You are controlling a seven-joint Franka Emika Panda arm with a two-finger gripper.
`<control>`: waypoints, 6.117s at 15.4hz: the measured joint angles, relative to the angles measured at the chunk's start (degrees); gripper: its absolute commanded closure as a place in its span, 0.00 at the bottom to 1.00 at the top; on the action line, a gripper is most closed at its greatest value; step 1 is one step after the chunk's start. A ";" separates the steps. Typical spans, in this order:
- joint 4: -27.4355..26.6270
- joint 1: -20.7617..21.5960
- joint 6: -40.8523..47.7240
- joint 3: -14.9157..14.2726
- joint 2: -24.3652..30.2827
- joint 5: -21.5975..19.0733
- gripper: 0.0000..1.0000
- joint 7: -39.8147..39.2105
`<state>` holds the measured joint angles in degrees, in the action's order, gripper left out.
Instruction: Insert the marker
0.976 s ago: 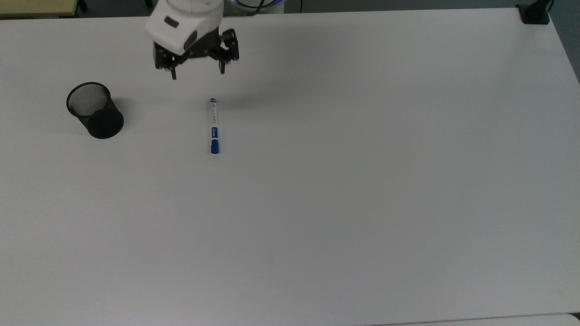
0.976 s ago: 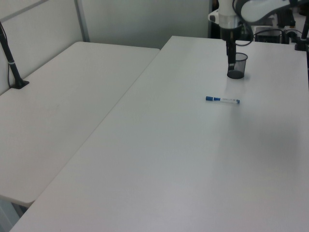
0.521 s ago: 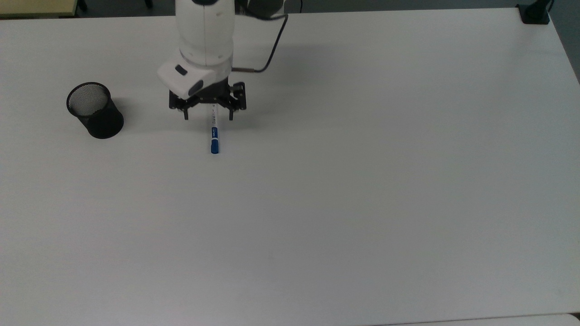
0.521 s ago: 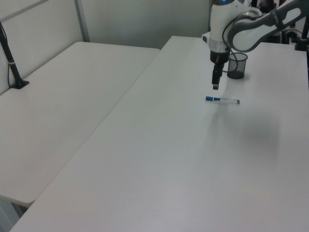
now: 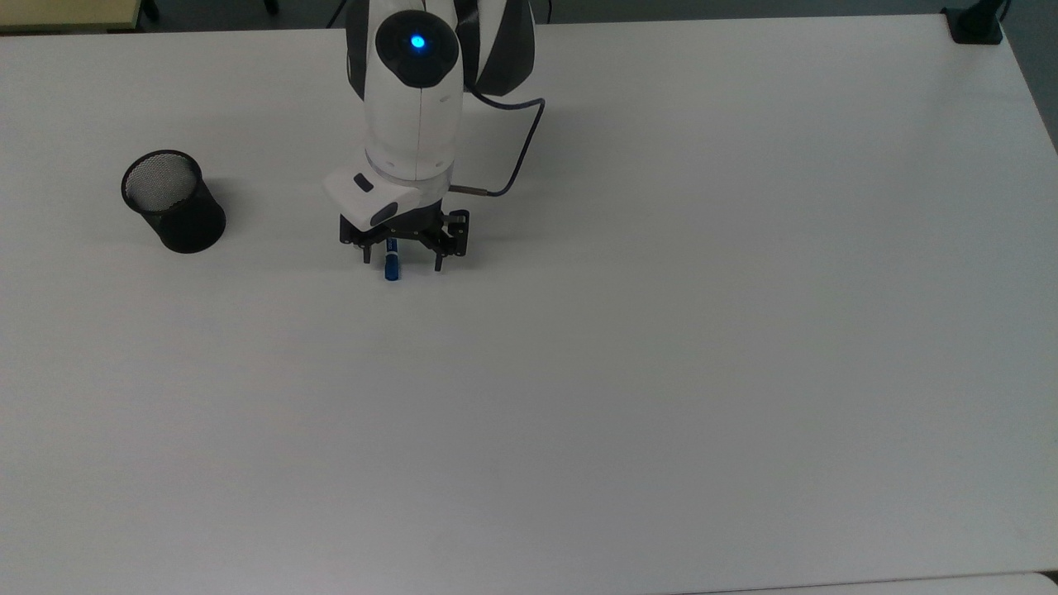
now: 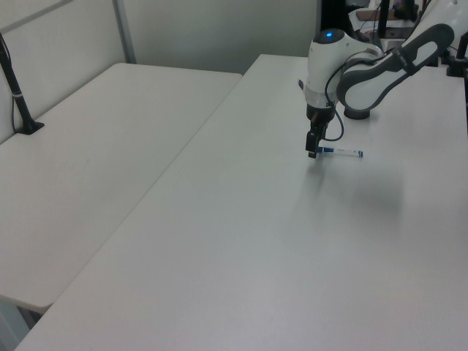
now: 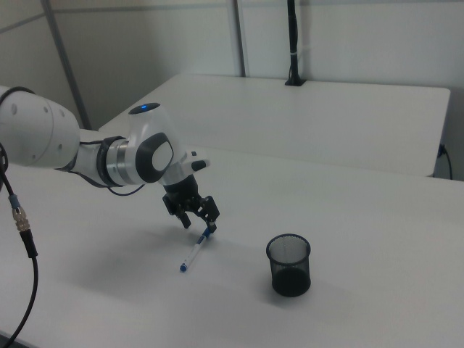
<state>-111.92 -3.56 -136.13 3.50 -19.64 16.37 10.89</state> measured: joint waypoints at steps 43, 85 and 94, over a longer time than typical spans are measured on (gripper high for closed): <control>-7.17 -23.25 -29.12 -1.49 20.13 -6.91 0.99 -16.25; -10.71 -25.36 -35.25 0.08 17.17 -7.03 0.00 -18.22; 9.34 -17.72 17.90 3.50 23.56 -12.12 0.00 -5.69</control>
<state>-102.58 -21.28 -118.23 7.01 3.91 4.24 5.20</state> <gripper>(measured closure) 0.000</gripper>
